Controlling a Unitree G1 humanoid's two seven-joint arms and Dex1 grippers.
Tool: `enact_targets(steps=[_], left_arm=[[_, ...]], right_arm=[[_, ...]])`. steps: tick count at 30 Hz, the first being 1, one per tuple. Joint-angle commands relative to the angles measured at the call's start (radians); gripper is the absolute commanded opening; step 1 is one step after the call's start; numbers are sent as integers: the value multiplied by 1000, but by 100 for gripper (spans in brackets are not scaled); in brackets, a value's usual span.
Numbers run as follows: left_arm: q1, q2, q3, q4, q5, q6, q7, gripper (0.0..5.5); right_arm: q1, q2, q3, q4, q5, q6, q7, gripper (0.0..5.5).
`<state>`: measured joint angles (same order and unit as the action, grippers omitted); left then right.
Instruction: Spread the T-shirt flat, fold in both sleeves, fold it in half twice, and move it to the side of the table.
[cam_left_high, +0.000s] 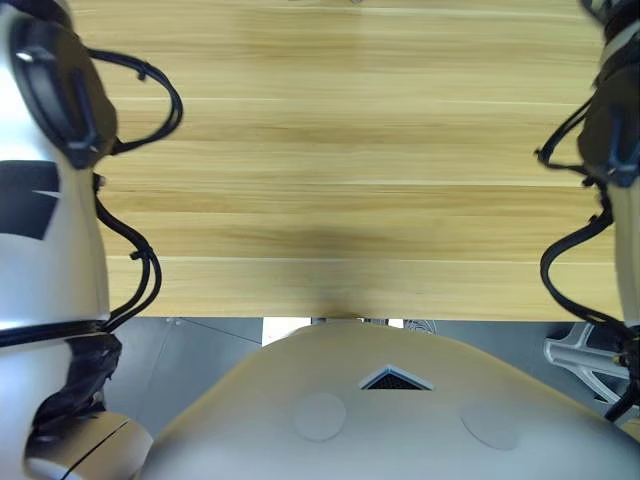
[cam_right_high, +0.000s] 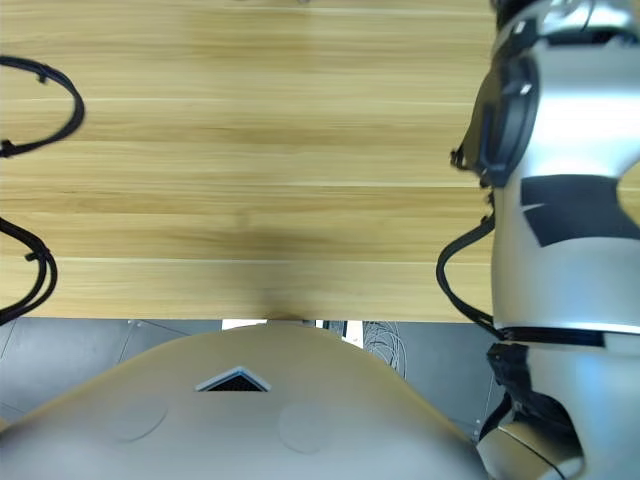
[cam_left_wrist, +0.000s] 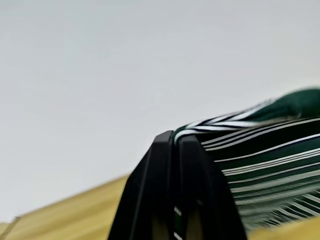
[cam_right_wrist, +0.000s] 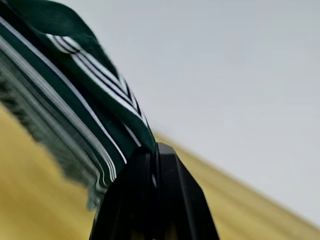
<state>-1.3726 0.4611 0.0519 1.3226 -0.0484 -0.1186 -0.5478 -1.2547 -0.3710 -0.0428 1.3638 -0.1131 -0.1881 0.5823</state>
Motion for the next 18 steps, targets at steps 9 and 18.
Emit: enact_targets(steps=[9, 18], left_arm=[[1195, 139, -171, -821, 17, -39, -570, 2], [1469, 175, -239, -1110, 112, 22, -480, 2]], right_arm=[[723, -105, -23, -48, 67, -254, 747, 0], [886, -197, 57, -127, 14, -352, 986, 0]])
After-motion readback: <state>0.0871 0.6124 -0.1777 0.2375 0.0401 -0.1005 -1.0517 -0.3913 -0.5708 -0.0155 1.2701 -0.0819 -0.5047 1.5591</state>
